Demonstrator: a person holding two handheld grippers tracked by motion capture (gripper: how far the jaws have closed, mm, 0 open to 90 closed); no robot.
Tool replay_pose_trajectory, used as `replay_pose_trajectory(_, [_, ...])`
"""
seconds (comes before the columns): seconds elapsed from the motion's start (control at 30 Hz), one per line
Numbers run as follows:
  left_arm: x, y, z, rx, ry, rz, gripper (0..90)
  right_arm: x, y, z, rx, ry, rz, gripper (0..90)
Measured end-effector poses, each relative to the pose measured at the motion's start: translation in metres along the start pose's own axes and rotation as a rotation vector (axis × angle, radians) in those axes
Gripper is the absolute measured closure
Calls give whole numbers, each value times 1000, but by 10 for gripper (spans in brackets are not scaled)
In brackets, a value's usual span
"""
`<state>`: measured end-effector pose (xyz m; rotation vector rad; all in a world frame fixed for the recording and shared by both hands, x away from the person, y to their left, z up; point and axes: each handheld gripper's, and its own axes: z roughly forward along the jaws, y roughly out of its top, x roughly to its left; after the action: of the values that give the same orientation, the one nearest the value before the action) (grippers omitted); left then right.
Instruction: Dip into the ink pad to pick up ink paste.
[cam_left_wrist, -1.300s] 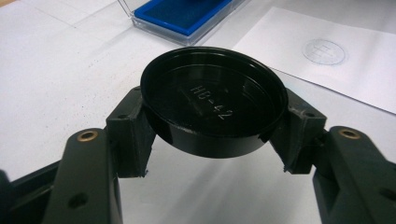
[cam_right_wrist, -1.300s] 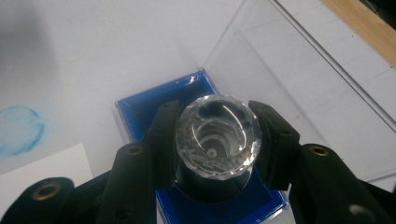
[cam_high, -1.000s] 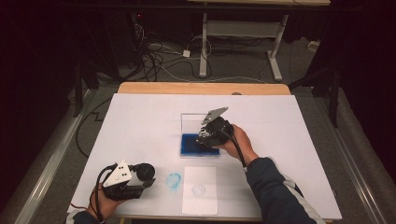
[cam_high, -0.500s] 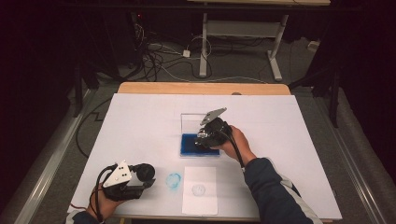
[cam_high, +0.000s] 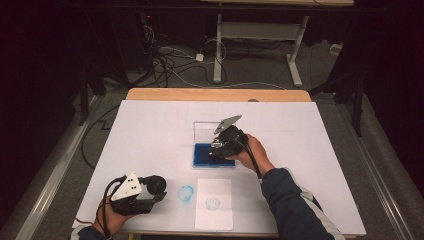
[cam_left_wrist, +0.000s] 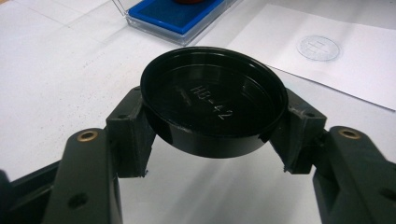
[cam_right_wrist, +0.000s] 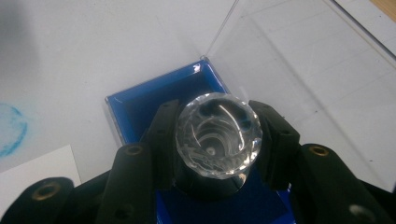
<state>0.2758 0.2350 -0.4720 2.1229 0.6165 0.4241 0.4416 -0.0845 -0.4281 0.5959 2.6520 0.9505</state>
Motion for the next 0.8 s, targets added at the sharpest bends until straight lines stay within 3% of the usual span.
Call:
replay_pose_trajectory(0.4, [-1,0,0,5,-1,7,366,-2,-1,-1,4,5,14,573])
replay_pose_trajectory(0.8, [-2,1,1,8,-5,9,366,0,0,-3,24,4,-1,572])
